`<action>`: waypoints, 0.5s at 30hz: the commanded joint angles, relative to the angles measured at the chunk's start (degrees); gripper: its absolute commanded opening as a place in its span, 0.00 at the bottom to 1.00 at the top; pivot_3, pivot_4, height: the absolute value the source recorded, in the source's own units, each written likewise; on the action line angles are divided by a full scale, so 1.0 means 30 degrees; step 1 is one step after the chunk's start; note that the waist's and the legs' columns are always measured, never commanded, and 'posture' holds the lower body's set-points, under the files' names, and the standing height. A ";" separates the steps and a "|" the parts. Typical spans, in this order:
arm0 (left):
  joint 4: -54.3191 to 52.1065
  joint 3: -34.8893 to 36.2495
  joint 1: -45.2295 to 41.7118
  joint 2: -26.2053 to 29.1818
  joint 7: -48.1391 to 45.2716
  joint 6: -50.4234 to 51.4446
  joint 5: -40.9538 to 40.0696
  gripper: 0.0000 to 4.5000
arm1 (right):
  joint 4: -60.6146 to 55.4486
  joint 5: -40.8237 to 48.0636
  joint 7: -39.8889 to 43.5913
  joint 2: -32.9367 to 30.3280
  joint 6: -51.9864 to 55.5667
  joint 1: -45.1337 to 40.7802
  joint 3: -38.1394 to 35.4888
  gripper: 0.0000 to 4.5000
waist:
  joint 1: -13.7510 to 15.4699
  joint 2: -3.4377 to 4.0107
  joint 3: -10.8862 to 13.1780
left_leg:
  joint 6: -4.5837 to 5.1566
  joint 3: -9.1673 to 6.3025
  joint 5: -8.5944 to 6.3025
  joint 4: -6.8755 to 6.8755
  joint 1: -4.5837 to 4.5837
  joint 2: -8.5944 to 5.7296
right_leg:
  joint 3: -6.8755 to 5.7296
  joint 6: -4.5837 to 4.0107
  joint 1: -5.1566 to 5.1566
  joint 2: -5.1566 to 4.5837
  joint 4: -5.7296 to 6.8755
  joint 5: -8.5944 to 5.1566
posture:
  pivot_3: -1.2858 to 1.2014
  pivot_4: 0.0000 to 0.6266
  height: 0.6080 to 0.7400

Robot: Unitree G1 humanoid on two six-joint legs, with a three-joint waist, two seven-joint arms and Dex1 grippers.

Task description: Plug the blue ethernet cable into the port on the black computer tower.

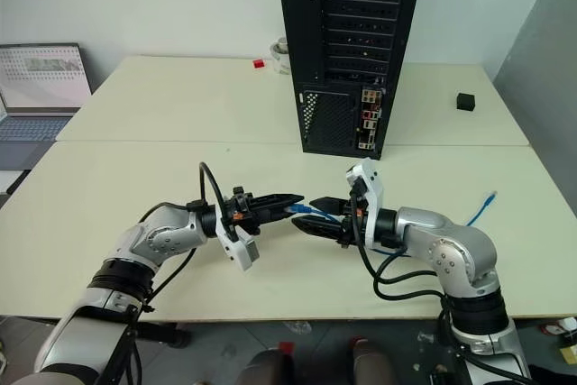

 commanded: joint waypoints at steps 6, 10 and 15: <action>-0.0837 -0.0575 -0.0375 0.0355 0.1081 0.0187 0.0204 0.06 | 0.0316 0.0248 -0.0357 0.0440 -0.0447 -0.0621 -0.0085 0.31 | 0.0000 0.0000 0.0000 | 0.0000 -0.0001 0.0000 -0.0001 0.0002 0.0001 | 0.0003 0.0000 0.0000 0.0000 0.0002 0.0000 | 0.52 0.24 1.00; -0.0902 -0.0661 -0.0388 0.0359 0.1300 0.0277 0.0258 0.06 | 0.0504 0.0243 -0.0351 0.0500 -0.0503 -0.0716 -0.0026 0.10 | -0.0003 0.0000 0.0000 | 0.0000 -0.0001 0.0000 0.0000 -0.0001 0.0001 | -0.0002 0.0000 0.0000 0.0000 0.0002 0.0000 | 0.52 0.24 1.00; -0.0957 -0.0805 -0.0388 0.0472 0.1548 0.0395 0.0271 0.06 | 0.0775 0.0325 -0.0352 0.0583 -0.0473 -0.0850 -0.0080 0.00 | -0.0006 0.0000 0.0000 | 0.0000 0.0001 0.0000 -0.0001 0.0000 0.0000 | -0.0001 0.0000 0.0000 0.0000 0.0002 0.0000 | 0.52 0.24 1.00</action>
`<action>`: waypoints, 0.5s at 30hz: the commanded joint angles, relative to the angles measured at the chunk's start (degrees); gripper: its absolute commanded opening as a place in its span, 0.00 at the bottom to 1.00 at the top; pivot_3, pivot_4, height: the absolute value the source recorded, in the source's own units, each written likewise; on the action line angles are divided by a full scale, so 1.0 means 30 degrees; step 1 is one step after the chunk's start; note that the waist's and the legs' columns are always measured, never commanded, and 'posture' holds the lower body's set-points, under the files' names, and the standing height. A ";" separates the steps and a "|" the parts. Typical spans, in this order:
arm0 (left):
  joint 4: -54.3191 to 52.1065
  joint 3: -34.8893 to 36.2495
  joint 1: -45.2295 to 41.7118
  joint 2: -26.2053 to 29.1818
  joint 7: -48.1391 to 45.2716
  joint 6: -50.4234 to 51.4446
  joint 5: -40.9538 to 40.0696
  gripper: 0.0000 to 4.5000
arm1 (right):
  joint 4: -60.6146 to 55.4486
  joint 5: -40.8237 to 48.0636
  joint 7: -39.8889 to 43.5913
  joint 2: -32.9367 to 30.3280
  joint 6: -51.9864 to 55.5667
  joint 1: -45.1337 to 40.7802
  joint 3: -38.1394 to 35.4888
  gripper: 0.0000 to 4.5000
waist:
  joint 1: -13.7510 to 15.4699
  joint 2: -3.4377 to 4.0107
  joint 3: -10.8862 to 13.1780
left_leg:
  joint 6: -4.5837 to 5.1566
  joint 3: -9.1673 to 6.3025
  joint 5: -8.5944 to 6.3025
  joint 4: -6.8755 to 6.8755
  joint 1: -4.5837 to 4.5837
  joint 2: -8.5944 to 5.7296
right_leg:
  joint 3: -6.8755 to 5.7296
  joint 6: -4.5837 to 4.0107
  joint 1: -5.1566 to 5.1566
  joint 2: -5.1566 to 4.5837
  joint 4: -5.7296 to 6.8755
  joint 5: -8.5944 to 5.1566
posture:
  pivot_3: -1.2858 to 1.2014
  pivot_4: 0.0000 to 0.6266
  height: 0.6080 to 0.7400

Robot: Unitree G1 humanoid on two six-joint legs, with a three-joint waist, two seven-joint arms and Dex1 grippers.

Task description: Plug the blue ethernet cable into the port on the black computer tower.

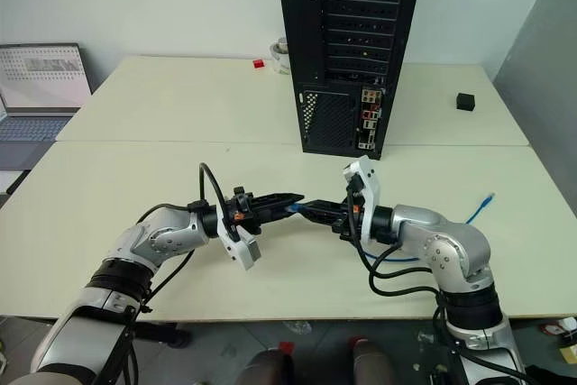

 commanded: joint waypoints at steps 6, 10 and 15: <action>-0.0816 -0.0220 -0.0394 0.0236 0.0939 0.0036 0.0303 0.06 | 0.0312 0.0492 0.0088 0.0159 -0.0209 -0.0644 -0.0382 0.00 | -0.0001 0.0000 0.0000 | 0.0000 -0.0001 0.0000 0.0000 0.0000 0.0000 | -0.0002 0.0000 0.0000 0.0000 0.0000 0.0000 | 0.52 0.24 1.00; -0.0655 -0.0406 -0.0297 0.0320 0.0963 0.0280 0.0208 0.06 | 0.0524 0.0549 0.0187 0.0031 -0.0175 -0.0767 -0.0459 0.00 | 0.0000 0.0000 0.0000 | 0.0000 -0.0002 0.0000 0.0000 0.0000 0.0000 | -0.0005 0.0000 0.0000 0.0000 0.0001 0.0000 | 0.52 0.24 1.00; -0.0098 -0.0842 -0.0244 0.0413 0.0072 0.1050 -0.1609 0.36 | 0.0654 0.0500 0.0205 -0.0121 -0.0265 -0.0858 -0.0497 0.00 | -0.0002 0.0000 0.0000 | 0.0000 -0.0002 0.0000 0.0000 -0.0002 0.0000 | -0.0003 0.0000 0.0000 -0.0002 0.0002 0.0000 | 0.52 0.24 1.00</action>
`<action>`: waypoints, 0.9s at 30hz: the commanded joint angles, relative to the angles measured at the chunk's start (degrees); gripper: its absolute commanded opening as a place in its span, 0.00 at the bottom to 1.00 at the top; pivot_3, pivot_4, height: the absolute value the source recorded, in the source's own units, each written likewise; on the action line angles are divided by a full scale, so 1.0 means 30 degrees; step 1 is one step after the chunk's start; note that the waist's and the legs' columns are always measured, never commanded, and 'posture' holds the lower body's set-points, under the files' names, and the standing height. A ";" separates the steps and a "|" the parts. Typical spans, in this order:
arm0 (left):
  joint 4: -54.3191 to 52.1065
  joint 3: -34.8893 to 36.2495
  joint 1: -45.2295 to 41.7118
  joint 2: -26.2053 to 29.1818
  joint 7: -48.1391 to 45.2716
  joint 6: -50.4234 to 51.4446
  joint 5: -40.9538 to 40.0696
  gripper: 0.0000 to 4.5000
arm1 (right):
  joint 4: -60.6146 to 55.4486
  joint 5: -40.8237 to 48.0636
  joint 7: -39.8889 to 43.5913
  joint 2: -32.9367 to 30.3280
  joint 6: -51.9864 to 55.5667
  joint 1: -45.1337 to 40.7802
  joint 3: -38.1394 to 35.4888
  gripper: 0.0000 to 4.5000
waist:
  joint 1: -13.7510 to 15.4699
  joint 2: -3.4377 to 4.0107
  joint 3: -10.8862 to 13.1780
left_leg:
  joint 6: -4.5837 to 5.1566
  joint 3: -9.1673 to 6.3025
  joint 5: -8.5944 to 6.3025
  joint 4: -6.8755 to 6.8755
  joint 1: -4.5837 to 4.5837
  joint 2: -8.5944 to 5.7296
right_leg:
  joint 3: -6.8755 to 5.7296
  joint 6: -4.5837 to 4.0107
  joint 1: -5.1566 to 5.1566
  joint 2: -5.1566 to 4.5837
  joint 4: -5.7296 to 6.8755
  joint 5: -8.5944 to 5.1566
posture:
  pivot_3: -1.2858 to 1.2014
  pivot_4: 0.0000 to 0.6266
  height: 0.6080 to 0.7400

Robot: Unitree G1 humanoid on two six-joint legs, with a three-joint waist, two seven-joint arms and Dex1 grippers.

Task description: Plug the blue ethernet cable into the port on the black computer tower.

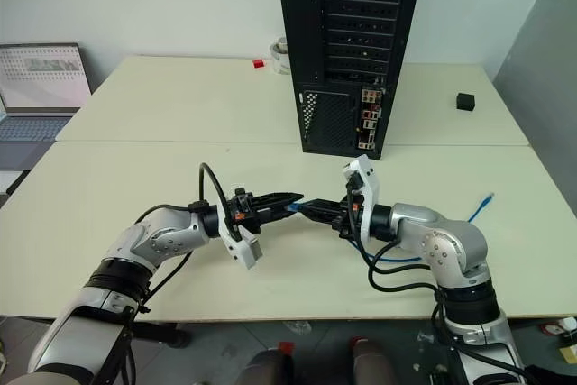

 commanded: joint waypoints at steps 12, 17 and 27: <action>-0.3228 0.0025 0.1695 -0.0294 -0.7151 1.0327 -1.1935 0.76 | -0.0694 0.0010 -0.1601 -0.0277 -0.1329 -0.0693 -0.2461 0.00 | -0.0031 0.0000 0.0000 | 0.0000 -0.0021 0.0000 0.0000 0.0001 0.0005 | 0.0004 0.0000 -0.0001 0.0003 0.0001 -0.0001 | 0.52 0.24 1.00; -0.7815 0.1023 0.2020 -0.0341 -0.9078 2.0979 -1.7199 0.76 | -0.0053 -0.4064 -0.5945 0.0591 -0.4733 -0.1993 -0.2324 0.00 | -0.0070 0.0001 0.0000 | 0.0000 -0.0028 0.0000 0.0004 -0.0008 0.0008 | 0.0011 0.0000 -0.0009 0.0010 0.0013 -0.0001 | 0.52 0.24 1.00; -1.0804 0.2792 0.0247 -0.1620 -0.7225 3.0607 -1.8973 0.76 | 0.4466 -0.9957 -1.1097 0.3582 -0.9721 -0.4352 -0.0859 0.00 | -0.0203 0.0001 0.0000 | -0.0006 -0.0017 0.0003 -0.0002 -0.0008 0.0022 | 0.0034 -0.0002 -0.0032 0.0041 0.0015 0.0000 | 0.52 0.24 1.00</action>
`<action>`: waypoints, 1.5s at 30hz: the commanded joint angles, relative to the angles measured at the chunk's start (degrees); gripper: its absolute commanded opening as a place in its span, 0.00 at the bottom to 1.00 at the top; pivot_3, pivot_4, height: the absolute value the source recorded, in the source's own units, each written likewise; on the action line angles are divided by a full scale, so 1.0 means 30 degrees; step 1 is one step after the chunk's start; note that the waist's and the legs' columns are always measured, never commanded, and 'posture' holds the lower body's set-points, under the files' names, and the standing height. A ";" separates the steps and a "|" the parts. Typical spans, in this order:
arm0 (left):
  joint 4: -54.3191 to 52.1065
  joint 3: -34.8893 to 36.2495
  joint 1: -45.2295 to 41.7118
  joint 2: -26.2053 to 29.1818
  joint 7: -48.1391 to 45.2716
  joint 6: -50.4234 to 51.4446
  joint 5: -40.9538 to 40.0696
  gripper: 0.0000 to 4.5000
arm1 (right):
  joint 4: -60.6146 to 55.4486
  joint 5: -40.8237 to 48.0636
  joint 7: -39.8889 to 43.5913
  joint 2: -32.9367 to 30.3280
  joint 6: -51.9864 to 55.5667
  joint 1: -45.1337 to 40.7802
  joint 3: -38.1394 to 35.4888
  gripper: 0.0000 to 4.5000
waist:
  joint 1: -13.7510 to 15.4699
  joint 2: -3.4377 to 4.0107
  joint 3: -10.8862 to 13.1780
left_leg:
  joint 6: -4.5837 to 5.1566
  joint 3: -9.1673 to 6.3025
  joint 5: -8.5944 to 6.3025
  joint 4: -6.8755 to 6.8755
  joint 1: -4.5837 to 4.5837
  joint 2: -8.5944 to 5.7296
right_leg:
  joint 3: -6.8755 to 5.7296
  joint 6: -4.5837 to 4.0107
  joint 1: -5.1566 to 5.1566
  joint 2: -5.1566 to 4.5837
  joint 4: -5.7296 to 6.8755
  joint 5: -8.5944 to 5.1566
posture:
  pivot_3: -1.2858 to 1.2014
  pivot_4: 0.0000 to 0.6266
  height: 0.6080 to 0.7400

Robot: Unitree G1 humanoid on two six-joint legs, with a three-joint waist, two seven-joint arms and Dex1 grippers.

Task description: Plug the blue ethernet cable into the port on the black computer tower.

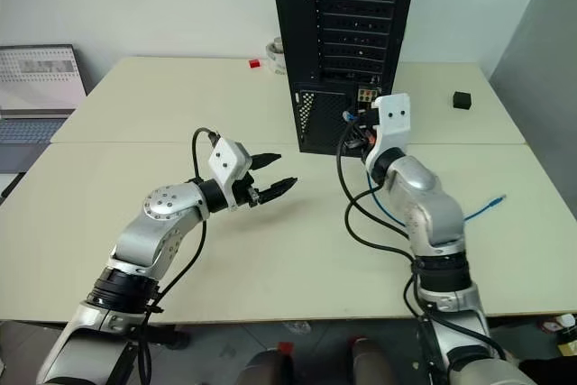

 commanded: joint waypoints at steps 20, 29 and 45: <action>-0.2038 0.2097 -0.3001 -0.1761 0.2967 0.5376 0.0283 0.76 | 0.1906 -0.3967 -0.4974 0.2949 -0.2842 -0.0647 -0.0347 0.00 | 0.0019 0.0000 0.0000 | -0.0004 0.0032 0.0002 -0.0012 -0.0004 -0.0005 | 0.0046 -0.0003 -0.0030 -0.0011 0.0006 0.0002 | 0.52 0.24 1.00; -0.2472 0.1864 -0.2837 -0.1571 0.1405 0.5166 -0.0020 0.76 | 0.2727 -0.3745 -0.5187 0.3360 -0.3030 -0.0844 -0.1051 0.00 | 0.0010 0.0001 0.0000 | -0.0005 0.0041 0.0002 -0.0013 -0.0006 -0.0004 | 0.0052 -0.0004 -0.0036 -0.0011 0.0006 0.0002 | 0.52 0.24 1.00; -0.2063 0.1739 -0.2757 -0.1060 -0.0827 0.4574 0.0541 0.76 | 0.3226 -0.3763 -0.4994 0.3828 -0.3381 -0.1458 -0.1106 0.00 | -0.0055 0.0001 0.0000 | -0.0004 0.0049 0.0002 -0.0021 -0.0008 -0.0005 | 0.0064 -0.0003 -0.0044 -0.0008 0.0003 0.0002 | 0.52 0.24 1.00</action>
